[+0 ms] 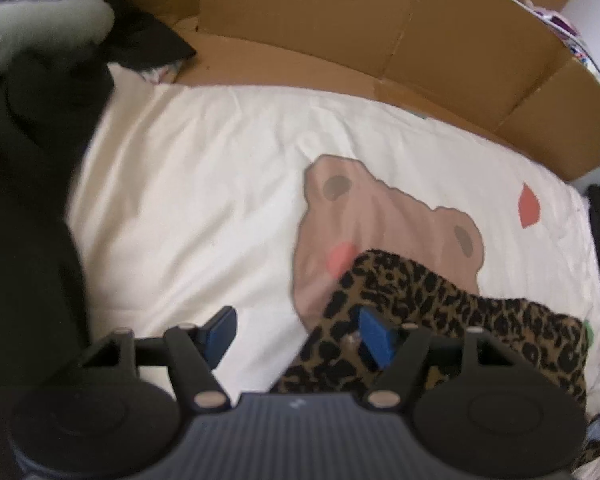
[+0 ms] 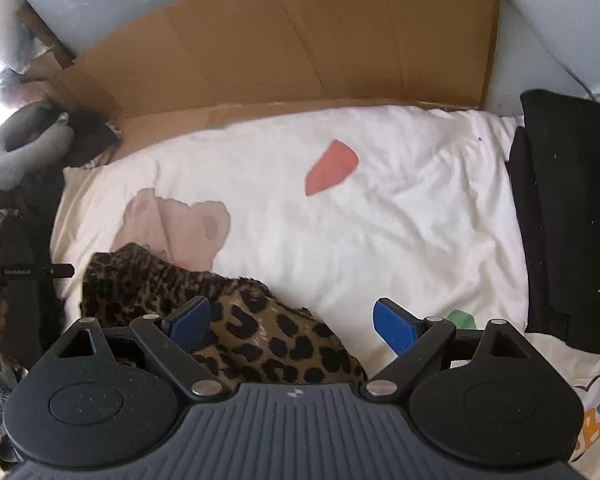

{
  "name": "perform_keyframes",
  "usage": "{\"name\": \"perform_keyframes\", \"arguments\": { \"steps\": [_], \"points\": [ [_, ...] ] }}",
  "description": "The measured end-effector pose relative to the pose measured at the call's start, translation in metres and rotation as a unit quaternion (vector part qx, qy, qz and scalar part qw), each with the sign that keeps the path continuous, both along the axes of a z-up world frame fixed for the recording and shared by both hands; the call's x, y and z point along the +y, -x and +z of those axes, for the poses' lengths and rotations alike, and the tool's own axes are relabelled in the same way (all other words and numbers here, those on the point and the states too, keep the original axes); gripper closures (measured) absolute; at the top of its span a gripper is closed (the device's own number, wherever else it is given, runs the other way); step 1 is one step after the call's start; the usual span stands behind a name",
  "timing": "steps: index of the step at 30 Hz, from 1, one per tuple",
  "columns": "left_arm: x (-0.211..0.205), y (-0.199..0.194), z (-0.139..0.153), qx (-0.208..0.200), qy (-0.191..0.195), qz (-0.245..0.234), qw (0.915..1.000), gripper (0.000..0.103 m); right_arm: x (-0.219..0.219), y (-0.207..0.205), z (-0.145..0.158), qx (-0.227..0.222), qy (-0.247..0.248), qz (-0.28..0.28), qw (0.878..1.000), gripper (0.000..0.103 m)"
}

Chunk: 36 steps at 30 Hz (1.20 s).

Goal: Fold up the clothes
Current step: 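Position both tools open at the leopard-print waistband on the duvet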

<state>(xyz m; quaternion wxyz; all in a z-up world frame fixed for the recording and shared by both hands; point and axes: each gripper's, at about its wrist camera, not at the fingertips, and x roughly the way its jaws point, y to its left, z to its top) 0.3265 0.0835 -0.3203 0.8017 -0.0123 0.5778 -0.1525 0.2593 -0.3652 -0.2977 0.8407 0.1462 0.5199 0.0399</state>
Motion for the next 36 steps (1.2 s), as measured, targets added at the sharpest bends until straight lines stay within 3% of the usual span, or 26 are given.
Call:
{"name": "perform_keyframes", "arguments": {
  "steps": [6,13,19,23,28,33,36],
  "points": [
    [-0.010,0.002,-0.017,0.012,-0.002,-0.008,0.9999,0.033,-0.006,0.007,-0.025,-0.024,-0.020,-0.010,0.999,0.010],
    [-0.013,0.003,-0.023,-0.013,-0.012,-0.032,0.9993,0.034,-0.019,0.021,-0.074,-0.016,-0.046,-0.034,0.998,0.013],
    [-0.009,-0.006,-0.011,-0.028,-0.001,-0.039,0.9988,0.035,-0.029,0.016,-0.062,-0.055,-0.071,-0.038,0.995,0.014],
    [-0.006,-0.021,-0.005,-0.037,0.015,-0.015,0.9991,0.035,-0.027,-0.007,-0.056,-0.060,-0.093,-0.046,0.993,0.014],
    [-0.010,-0.030,-0.011,-0.021,0.047,-0.013,0.9986,0.035,-0.009,-0.029,-0.073,-0.023,-0.069,-0.030,0.997,0.014],
    [-0.024,-0.025,-0.027,-0.012,0.058,-0.048,0.9971,0.030,-0.010,-0.024,-0.085,-0.008,-0.045,-0.039,0.998,0.014],
    [-0.030,-0.021,-0.040,0.004,0.054,-0.062,0.9966,0.036,-0.015,-0.020,-0.090,-0.003,-0.020,-0.046,0.999,0.014]
  ]
}}
